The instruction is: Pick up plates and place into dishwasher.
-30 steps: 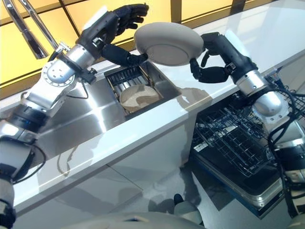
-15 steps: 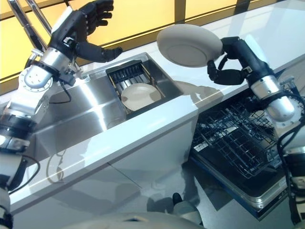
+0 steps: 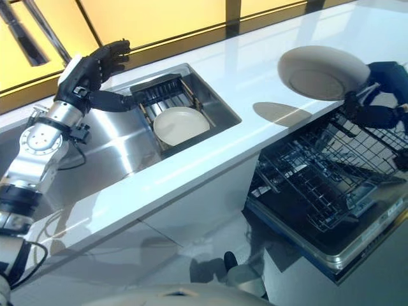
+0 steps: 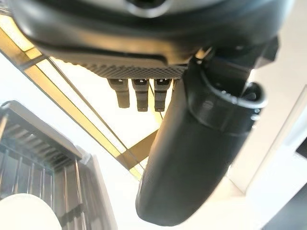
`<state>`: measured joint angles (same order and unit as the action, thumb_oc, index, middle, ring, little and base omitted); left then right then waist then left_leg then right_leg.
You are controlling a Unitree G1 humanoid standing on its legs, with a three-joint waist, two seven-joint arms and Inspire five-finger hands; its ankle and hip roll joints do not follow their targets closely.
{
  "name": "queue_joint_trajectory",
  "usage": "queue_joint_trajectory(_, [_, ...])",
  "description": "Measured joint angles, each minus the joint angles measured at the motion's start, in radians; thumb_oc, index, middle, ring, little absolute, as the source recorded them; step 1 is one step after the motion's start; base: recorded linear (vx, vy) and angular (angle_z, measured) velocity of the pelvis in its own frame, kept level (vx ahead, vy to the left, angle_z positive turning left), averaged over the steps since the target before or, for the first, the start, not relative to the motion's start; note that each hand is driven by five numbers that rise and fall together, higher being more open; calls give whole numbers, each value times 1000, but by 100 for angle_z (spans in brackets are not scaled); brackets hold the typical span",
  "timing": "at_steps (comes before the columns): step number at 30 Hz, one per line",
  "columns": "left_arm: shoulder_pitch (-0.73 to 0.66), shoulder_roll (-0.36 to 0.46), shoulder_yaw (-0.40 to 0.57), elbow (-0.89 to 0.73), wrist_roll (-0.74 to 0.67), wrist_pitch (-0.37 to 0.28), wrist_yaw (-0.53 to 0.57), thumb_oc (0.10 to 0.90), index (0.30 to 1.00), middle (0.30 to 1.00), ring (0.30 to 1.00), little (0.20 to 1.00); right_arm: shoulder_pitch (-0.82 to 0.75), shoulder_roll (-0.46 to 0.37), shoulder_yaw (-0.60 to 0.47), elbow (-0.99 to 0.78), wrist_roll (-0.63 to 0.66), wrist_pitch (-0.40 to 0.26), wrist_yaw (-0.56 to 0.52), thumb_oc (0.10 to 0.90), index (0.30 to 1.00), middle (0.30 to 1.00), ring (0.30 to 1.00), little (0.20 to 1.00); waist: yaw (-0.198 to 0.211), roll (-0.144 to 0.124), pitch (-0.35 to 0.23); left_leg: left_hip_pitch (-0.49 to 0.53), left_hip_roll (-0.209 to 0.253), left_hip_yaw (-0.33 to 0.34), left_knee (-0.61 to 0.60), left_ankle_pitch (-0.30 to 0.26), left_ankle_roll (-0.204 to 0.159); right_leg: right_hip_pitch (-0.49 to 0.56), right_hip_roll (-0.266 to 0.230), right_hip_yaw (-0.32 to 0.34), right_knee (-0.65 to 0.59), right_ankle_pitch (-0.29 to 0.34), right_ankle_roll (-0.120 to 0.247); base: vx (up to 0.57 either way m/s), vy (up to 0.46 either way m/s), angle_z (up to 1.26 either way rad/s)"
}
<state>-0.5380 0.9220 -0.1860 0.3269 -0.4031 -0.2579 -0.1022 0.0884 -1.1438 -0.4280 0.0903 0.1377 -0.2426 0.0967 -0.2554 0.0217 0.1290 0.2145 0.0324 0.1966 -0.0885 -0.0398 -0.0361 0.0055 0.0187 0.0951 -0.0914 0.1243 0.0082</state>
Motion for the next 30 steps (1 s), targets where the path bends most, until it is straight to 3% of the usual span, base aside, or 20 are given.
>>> queue_joint_trajectory(2, [-1, 38, 0, 3, 15, 0, 2, 800, 900, 900, 900, 900, 62, 0, -56, 6, 1, 0, 1, 100, 300, 300, 300, 200, -32, -1, 0, 2, 0, 8, 0, -4, -1, -2, 4, 10, 0, 3, -4, -10, 19, -14])
queue_joint_trajectory(9, [-11, 88, -3, 5, 57, -2, 2, 800, 900, 900, 900, 900, 194, 0, -161, 42, 1, -4, 23, 100, 300, 300, 300, 200, -76, 0, 0, 7, 4, 39, -4, -13, -5, -6, 10, 37, 0, 0, 1, -26, 5, -14])
queue_joint_trajectory(21, [-13, 119, -28, 4, 91, -7, 4, 800, 900, 900, 900, 900, 344, 2, -185, 66, -93, 9, 168, 100, 300, 300, 300, 200, -90, 4, -2, 5, 2, 54, -3, -13, -5, -17, 11, 56, 0, 7, 3, -22, 4, -4])
queue_joint_trajectory(26, [-13, 111, -28, -1, 90, -4, 9, 800, 900, 900, 900, 900, 341, 16, -174, 59, -120, 64, 220, 100, 300, 300, 300, 200, -85, 4, -2, 5, 2, 56, -4, -13, -5, -16, 11, 56, 0, 9, 1, 0, 0, 0])
queue_joint_trajectory(27, [-13, 91, -29, -5, 89, 8, 16, 800, 900, 900, 900, 900, 320, 16, -133, 47, -134, 118, 236, 100, 300, 300, 300, 200, -84, 4, -2, 7, 2, 56, -4, -13, -5, -13, 11, 57, 0, 10, 0, 0, 0, 0])
queue_joint_trajectory(30, [-12, 65, -44, -19, 80, 22, 19, 800, 900, 900, 900, 900, 265, 19, -39, 33, -181, 181, 246, 100, 300, 300, 300, 200, -83, 4, -2, 8, 3, 58, -4, -13, -5, -13, 10, 57, 0, 12, 1, 0, 0, 0])
